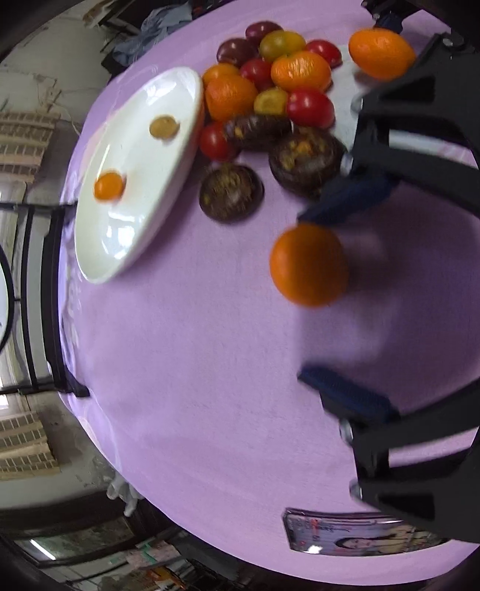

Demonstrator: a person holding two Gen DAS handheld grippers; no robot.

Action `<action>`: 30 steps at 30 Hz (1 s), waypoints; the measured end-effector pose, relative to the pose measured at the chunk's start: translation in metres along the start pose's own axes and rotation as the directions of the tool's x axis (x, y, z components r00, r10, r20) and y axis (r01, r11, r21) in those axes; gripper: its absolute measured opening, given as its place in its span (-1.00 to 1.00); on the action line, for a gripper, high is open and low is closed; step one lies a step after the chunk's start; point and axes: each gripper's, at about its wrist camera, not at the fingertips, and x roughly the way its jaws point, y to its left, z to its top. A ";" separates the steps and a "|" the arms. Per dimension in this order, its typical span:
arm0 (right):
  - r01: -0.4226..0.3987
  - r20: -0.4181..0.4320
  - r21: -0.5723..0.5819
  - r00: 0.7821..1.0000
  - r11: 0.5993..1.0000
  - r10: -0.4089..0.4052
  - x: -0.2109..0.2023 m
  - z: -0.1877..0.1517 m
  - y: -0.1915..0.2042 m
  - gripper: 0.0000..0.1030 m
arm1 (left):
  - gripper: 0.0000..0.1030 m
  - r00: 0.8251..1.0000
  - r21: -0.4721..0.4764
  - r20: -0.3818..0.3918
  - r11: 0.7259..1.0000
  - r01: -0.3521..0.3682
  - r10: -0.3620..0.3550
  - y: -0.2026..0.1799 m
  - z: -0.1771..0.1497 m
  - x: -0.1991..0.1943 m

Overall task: Organize fruits
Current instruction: 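Grasp an orange tomato with the right tool while the left tool grasps an orange, then carry both fruits over the white plate and open both tools to release them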

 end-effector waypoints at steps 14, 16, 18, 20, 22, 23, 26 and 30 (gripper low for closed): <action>-0.067 0.107 0.027 0.992 0.997 0.064 -0.017 0.004 -0.003 -0.17 | -0.25 0.990 0.025 0.070 0.993 0.119 -0.121 -0.012 -0.006 -0.063; -0.094 0.156 0.042 0.984 0.995 0.087 -0.030 0.008 -0.004 -0.17 | -0.25 0.983 0.029 0.111 0.989 0.144 -0.146 -0.018 0.004 -0.077; -0.118 0.220 0.043 0.970 0.992 0.105 -0.048 0.017 -0.005 -0.17 | -0.25 0.975 0.029 0.150 0.986 0.161 -0.164 -0.027 0.018 -0.086; -0.076 0.259 0.023 0.964 0.997 0.068 -0.059 0.030 -0.007 -0.16 | -0.25 0.967 0.041 0.178 0.983 0.176 -0.181 -0.040 0.036 -0.089; -0.015 0.278 0.003 0.961 1.000 0.013 -0.062 0.046 -0.014 -0.16 | -0.25 0.963 0.043 0.190 0.982 0.186 -0.190 -0.050 0.055 -0.085; 0.028 0.279 0.000 0.960 1.000 -0.027 -0.059 0.059 -0.021 -0.16 | -0.25 0.964 0.037 0.195 0.984 0.176 -0.180 -0.054 0.066 -0.080; 0.082 0.223 0.041 0.971 0.996 -0.089 -0.032 0.092 -0.044 -0.15 | -0.25 0.973 0.020 0.207 0.995 0.098 -0.100 -0.065 0.094 -0.057; 0.115 0.146 0.067 0.982 0.991 -0.124 0.017 0.124 -0.062 -0.15 | -0.25 0.991 -0.005 0.116 0.998 0.062 -0.061 -0.066 0.122 -0.004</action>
